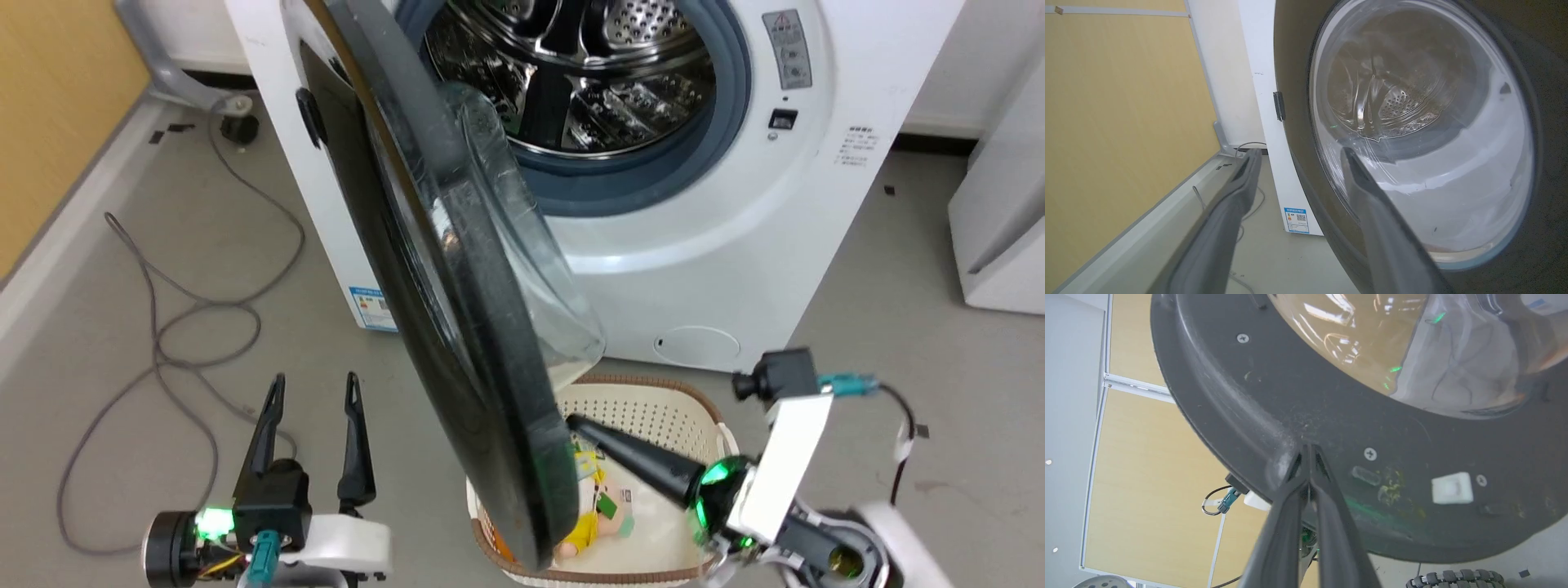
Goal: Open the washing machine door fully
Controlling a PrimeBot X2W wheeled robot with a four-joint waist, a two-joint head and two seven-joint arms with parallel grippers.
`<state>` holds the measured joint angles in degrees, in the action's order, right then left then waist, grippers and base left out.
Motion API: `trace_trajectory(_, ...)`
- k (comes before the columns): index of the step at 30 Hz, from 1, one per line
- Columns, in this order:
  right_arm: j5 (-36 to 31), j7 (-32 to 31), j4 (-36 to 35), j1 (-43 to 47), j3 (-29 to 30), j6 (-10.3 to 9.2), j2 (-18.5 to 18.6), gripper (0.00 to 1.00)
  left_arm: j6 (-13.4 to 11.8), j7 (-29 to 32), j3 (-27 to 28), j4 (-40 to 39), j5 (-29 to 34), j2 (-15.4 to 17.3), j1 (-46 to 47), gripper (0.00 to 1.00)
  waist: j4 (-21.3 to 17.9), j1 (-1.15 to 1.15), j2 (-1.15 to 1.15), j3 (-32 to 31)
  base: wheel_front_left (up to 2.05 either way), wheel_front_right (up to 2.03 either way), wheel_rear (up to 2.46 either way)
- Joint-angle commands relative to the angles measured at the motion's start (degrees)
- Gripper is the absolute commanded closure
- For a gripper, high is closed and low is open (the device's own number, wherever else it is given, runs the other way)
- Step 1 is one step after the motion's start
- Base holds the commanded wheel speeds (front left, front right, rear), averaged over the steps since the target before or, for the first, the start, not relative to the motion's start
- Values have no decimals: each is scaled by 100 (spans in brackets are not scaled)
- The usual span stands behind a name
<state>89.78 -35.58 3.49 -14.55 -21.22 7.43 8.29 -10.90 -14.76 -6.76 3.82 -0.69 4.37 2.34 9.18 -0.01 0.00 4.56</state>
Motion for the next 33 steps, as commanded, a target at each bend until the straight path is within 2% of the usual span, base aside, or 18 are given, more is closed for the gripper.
trace_trajectory(1,15,34,-40,167,-59,6,-88,100,31,-24,19,32,-7,32,-100,0,4,1,0,-68,0,0,0)
trace_trajectory(5,14,88,-117,402,-202,6,-188,100,46,-24,46,102,-11,49,-193,0,-5,1,0,-174,0,0,0)
trace_trajectory(11,-40,442,-264,738,-112,6,-251,100,74,-24,80,163,-18,67,-271,0,-20,1,0,-311,0,0,0)
trace_trajectory(15,-231,1201,-379,804,346,6,-279,100,91,-24,95,162,-25,61,-301,0,-47,1,0,-369,0,0,0)
trace_trajectory(19,-589,2222,-485,792,848,6,-266,100,108,-24,98,150,-27,50,-293,0,-64,1,0,-385,0,0,0)
trace_trajectory(22,-1187,3099,-682,757,1021,6,-58,100,115,-24,106,133,-25,44,-290,0,-85,1,0,-385,0,0,0)
trace_trajectory(25,-1386,3898,-830,823,1090,6,53,100,119,-24,119,119,-20,41,-292,0,-111,1,0,-391,0,0,0)
trace_trajectory(28,-2019,4664,-878,863,1021,6,448,100,124,-24,136,110,-13,46,-303,0,-142,1,0,-404,0,0,0)
trace_trajectory(31,-3119,5012,-839,874,950,6,877,100,125,-24,152,103,-8,50,-313,0,-172,1,0,-414,0,0,0)
trace_trajectory(33,-3915,5049,-889,886,1131,6,870,100,126,-24,166,96,-9,51,-314,0,-196,1,0,-409,0,0,0)
